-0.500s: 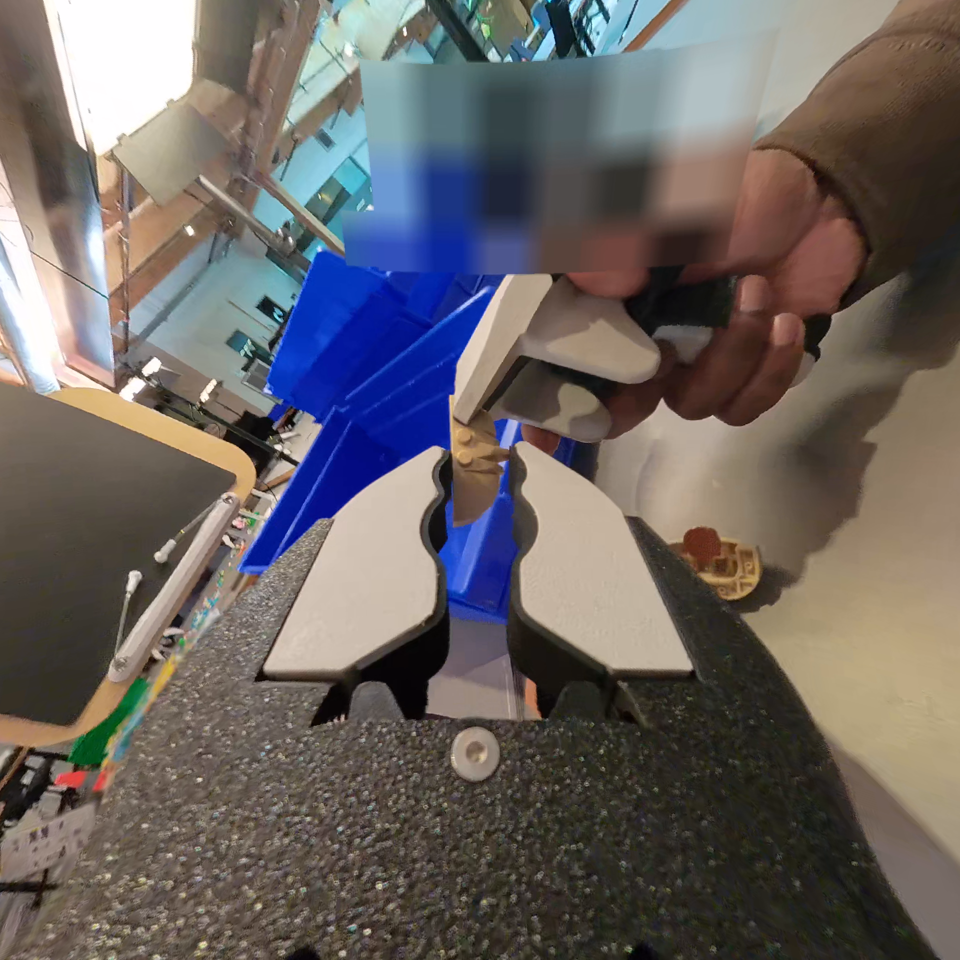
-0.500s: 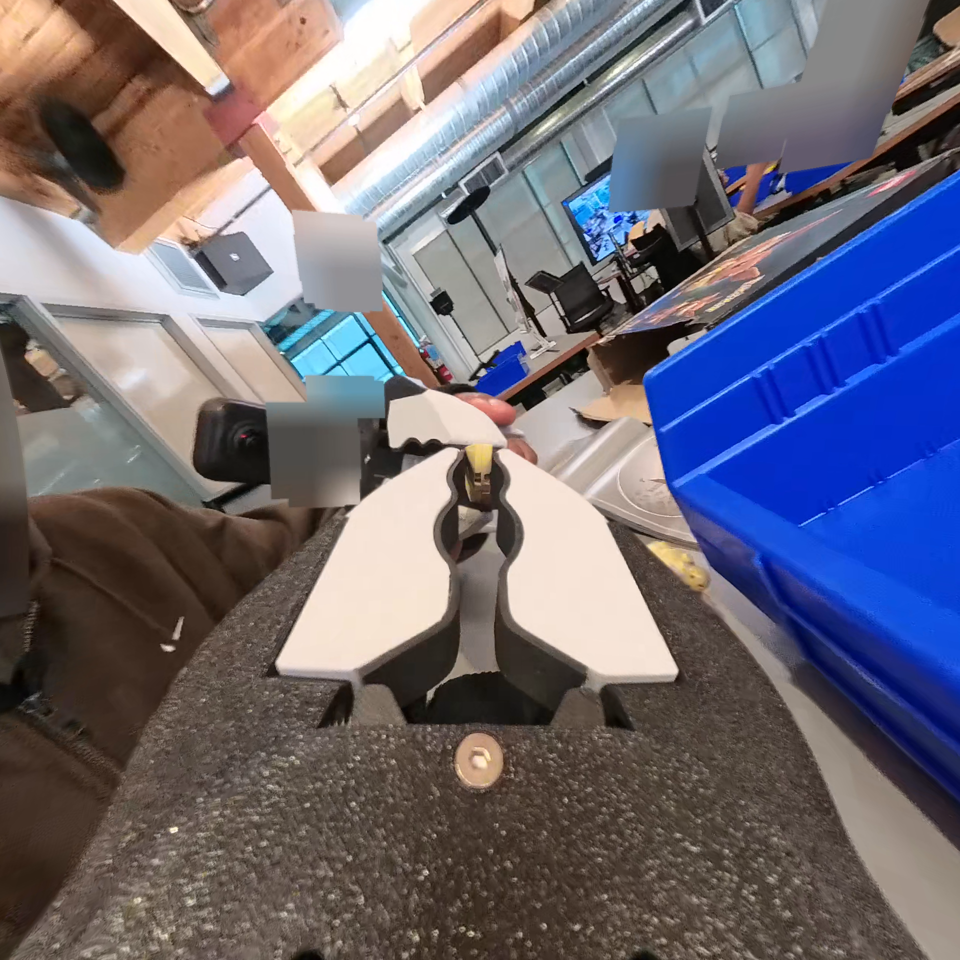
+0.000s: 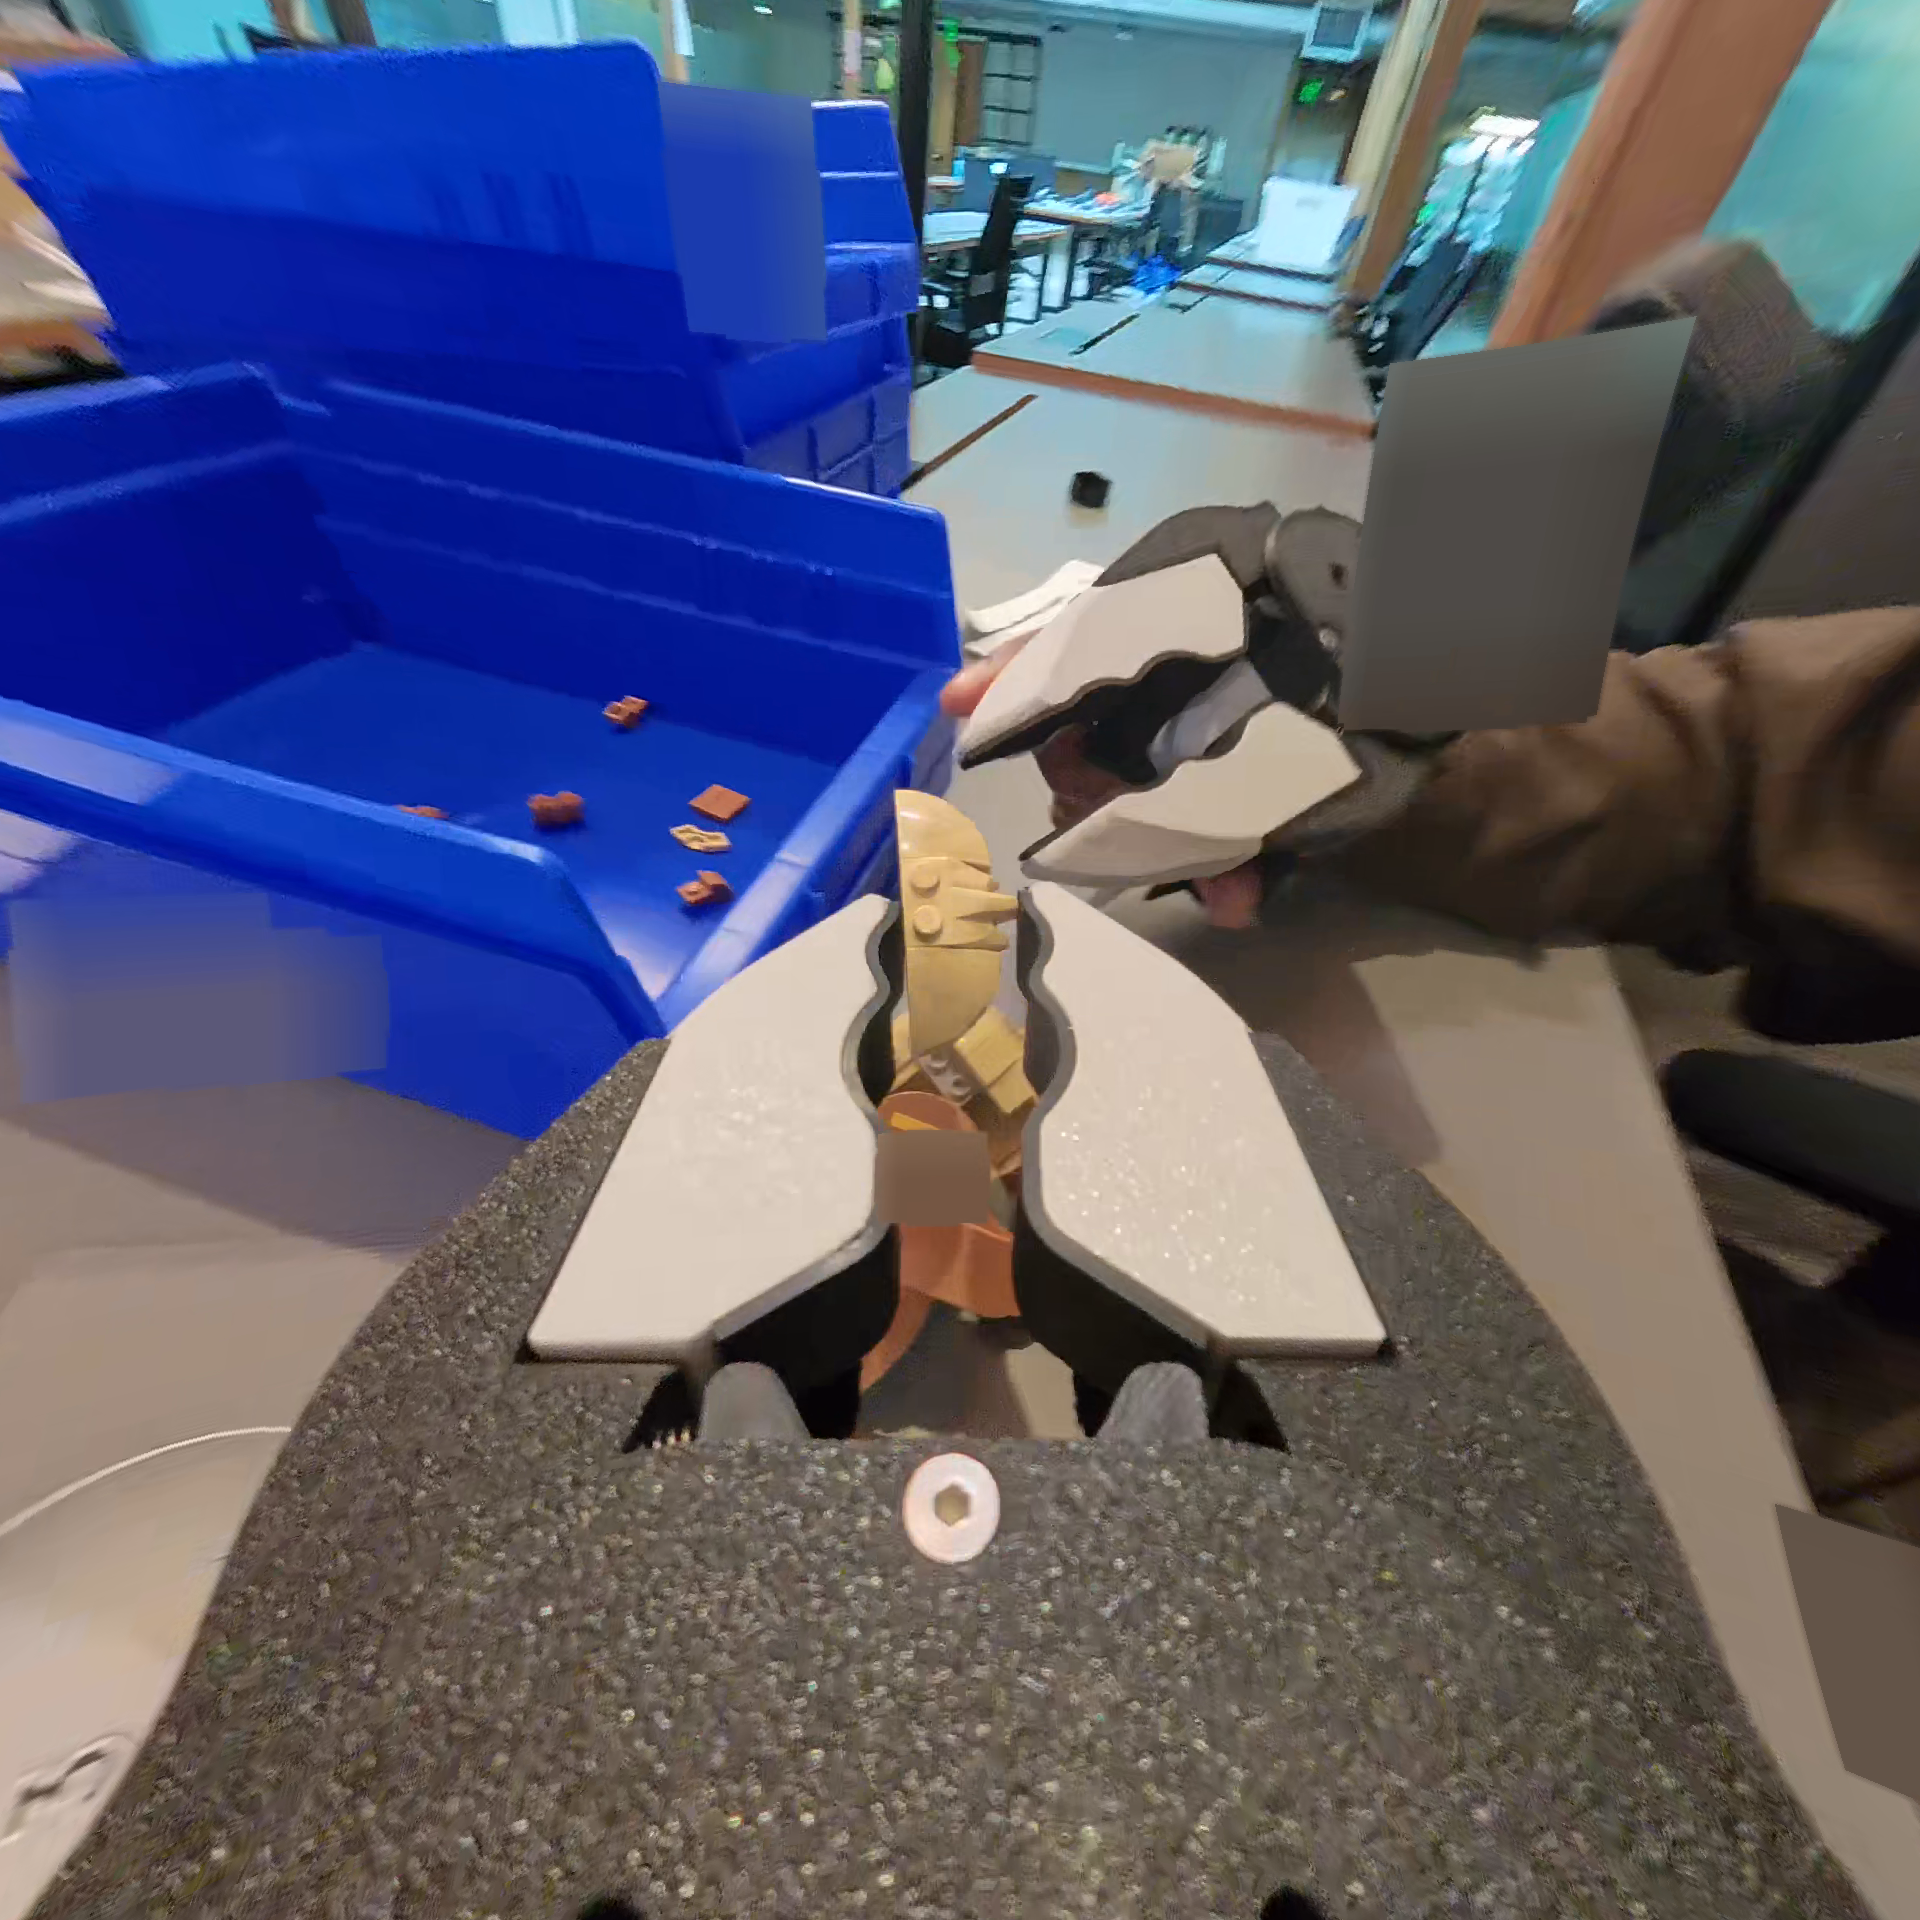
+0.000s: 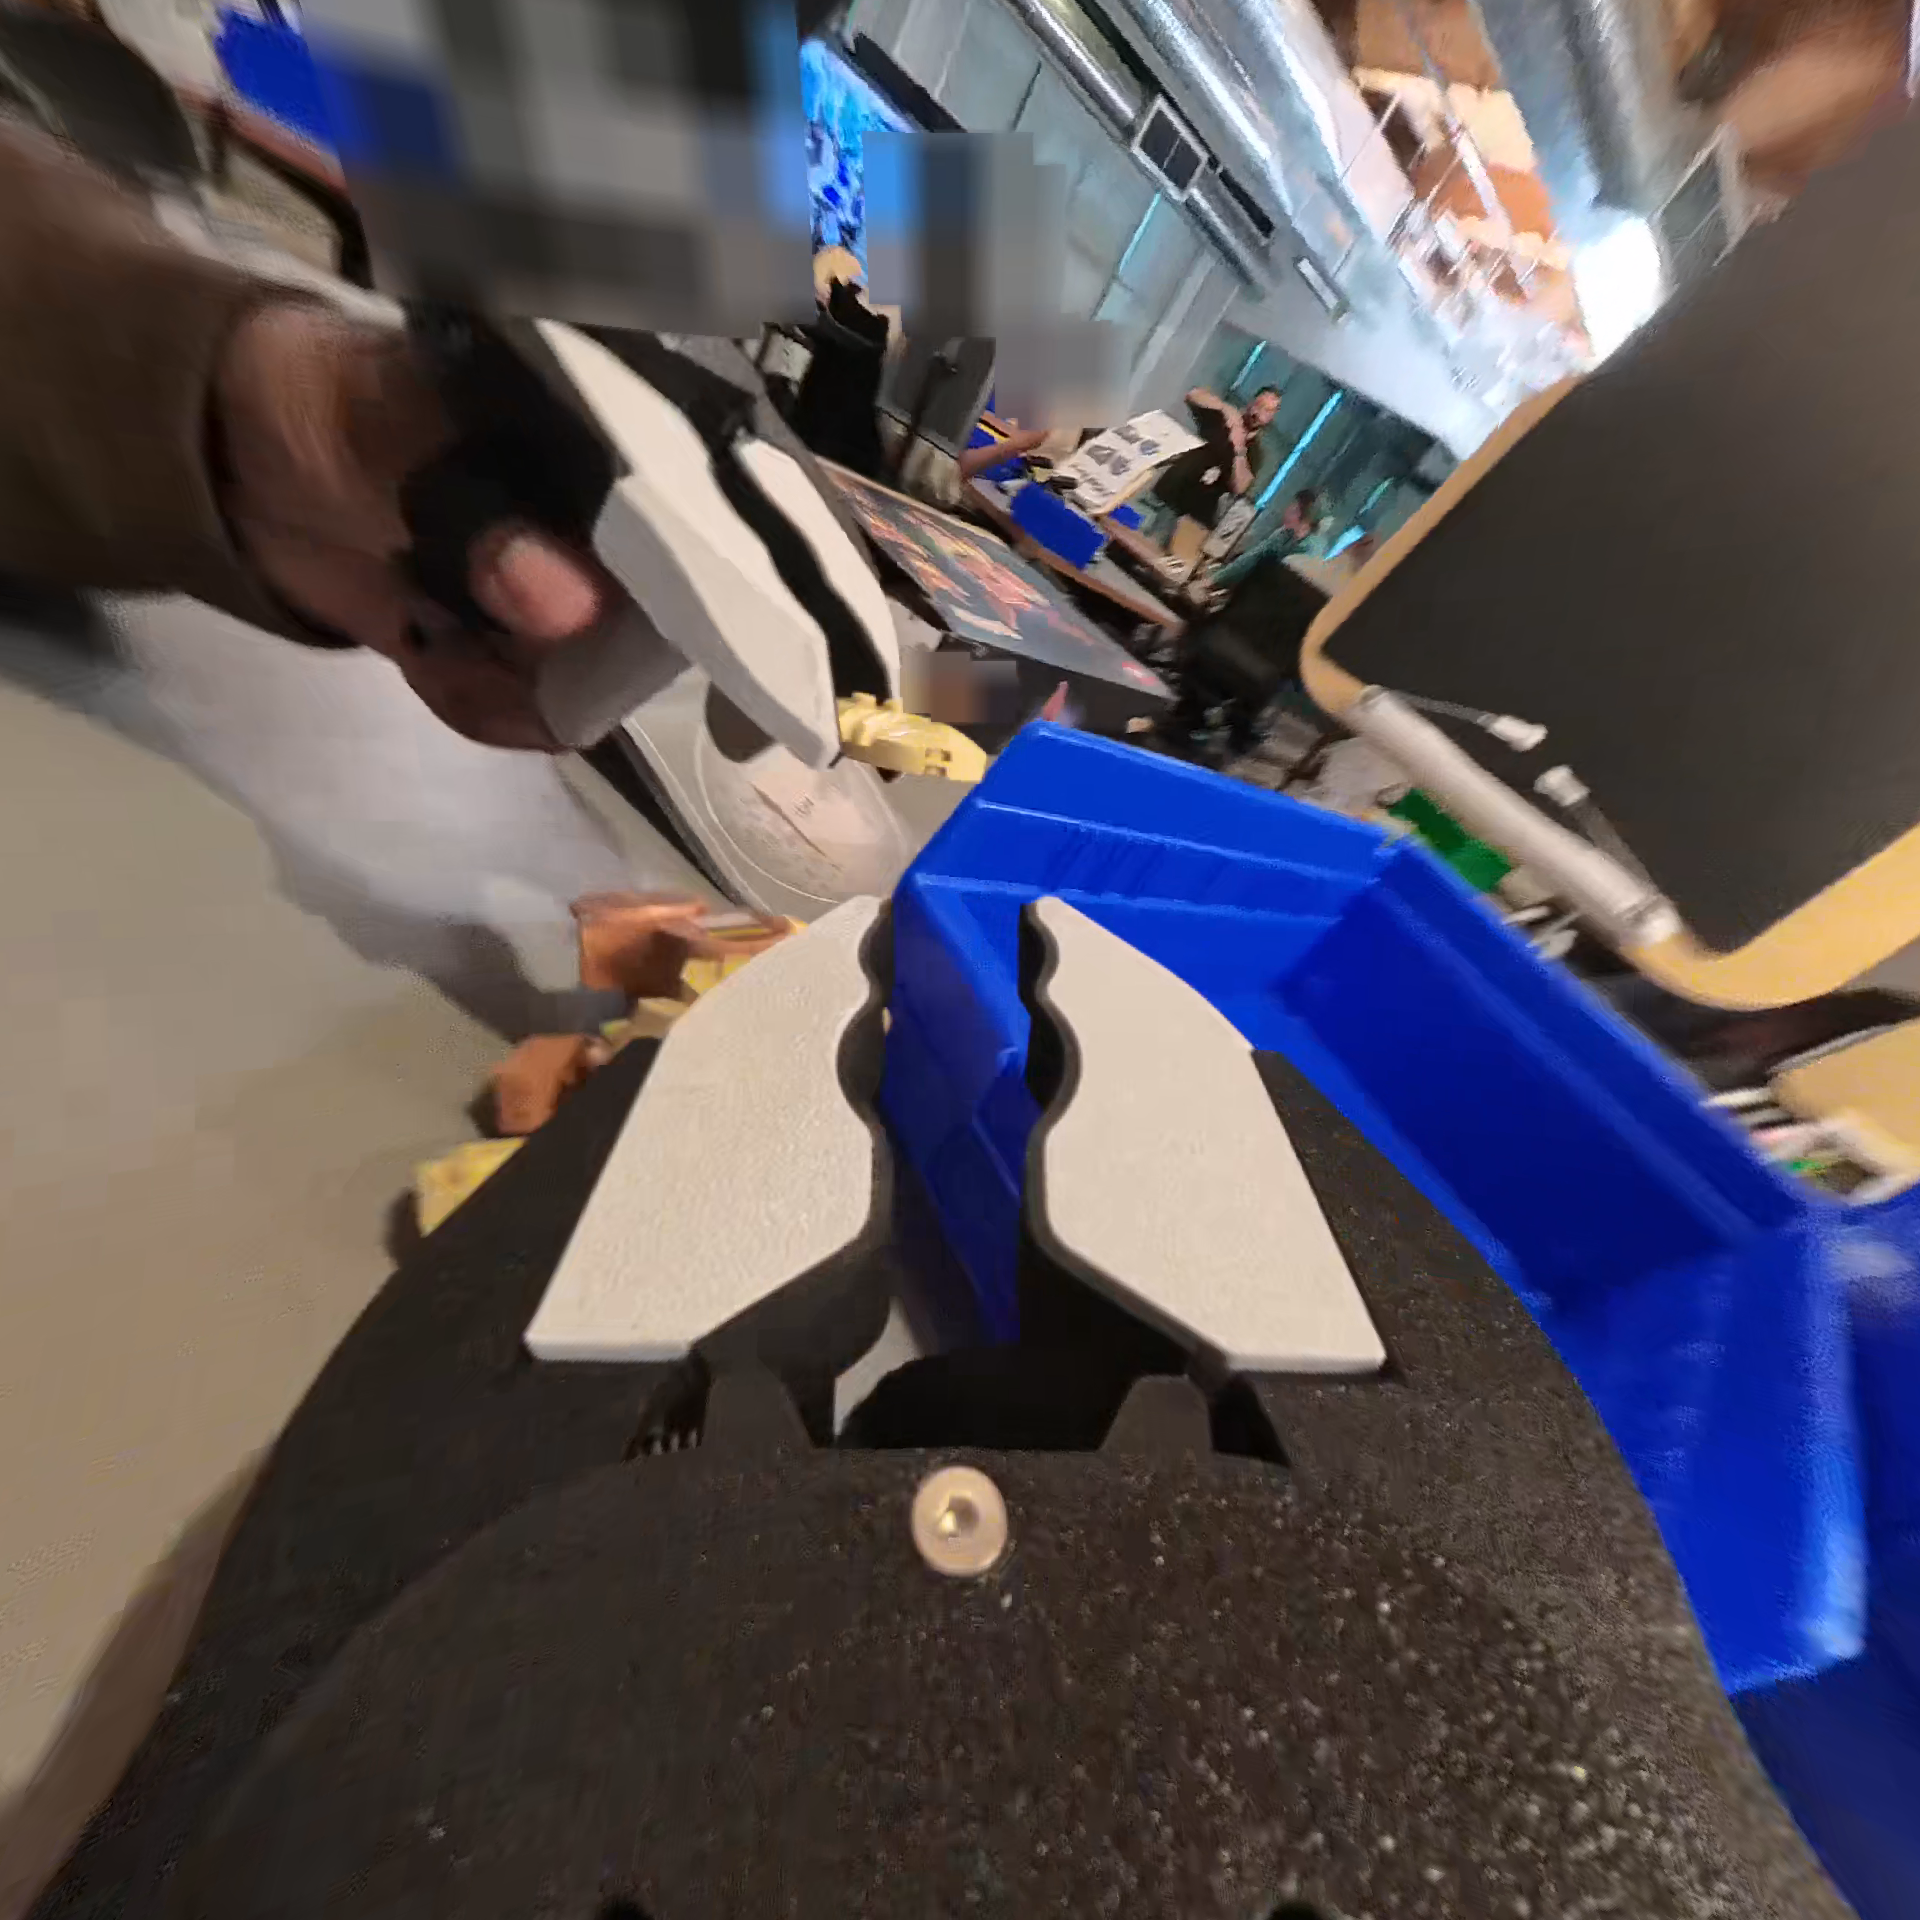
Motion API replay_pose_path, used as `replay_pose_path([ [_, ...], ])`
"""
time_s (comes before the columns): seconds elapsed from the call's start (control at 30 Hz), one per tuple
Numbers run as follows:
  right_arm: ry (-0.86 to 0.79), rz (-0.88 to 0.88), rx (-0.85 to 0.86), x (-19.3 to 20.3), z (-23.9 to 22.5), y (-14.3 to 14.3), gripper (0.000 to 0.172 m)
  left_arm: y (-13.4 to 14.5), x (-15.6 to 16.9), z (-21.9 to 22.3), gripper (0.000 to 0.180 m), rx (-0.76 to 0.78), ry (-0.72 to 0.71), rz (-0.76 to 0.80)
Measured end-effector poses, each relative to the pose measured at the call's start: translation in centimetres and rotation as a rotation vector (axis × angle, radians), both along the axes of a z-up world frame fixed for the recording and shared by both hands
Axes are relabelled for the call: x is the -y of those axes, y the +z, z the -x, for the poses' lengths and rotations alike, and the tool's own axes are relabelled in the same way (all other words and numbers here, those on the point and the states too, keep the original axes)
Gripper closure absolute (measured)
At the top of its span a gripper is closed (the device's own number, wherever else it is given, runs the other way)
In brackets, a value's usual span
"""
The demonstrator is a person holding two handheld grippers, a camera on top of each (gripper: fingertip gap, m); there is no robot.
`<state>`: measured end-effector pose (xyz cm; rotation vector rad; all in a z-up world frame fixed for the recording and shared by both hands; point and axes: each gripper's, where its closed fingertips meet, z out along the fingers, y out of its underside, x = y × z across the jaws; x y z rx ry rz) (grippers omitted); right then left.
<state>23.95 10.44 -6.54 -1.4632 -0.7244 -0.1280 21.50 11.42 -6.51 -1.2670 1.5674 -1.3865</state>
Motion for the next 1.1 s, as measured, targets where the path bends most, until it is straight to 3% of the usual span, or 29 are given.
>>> replay_pose_path([
  [0.17, -0.088, -0.167, 0.375, 0.4, 0.7, -0.3, 0.150, -1.1, 1.3, -0.2, 0.160, -0.053, -0.084, 0.107],
  [0.47, -0.091, -0.243, 0.632, 0.7, 2.2, -1.9, 0.153, -3.1, 3.5, -0.1, 0.160, -0.155, -0.153, 0.071],
  [0.7, -0.067, -0.149, 0.575, 0.5, 2.5, -3.0, 0.160, -3.8, 3.3, 0.1, 0.160, -0.157, -0.127, -0.036],
  [0.8, -0.068, -0.106, 0.449, 0.4, 2.5, -2.7, 0.162, -3.1, 3.1, 0.1, 0.161, -0.097, -0.093, -0.086],
  [0.9, -0.082, -0.080, 0.352, 0.3, 2.0, -2.2, 0.163, -2.1, 2.7, 0.1, 0.161, -0.050, -0.057, -0.089],
  [1.1, -0.094, -0.081, 0.329, 0.3, 1.9, -2.1, 0.163, -1.8, 2.4, 0.3, 0.161, -0.038, -0.057, -0.028],
])
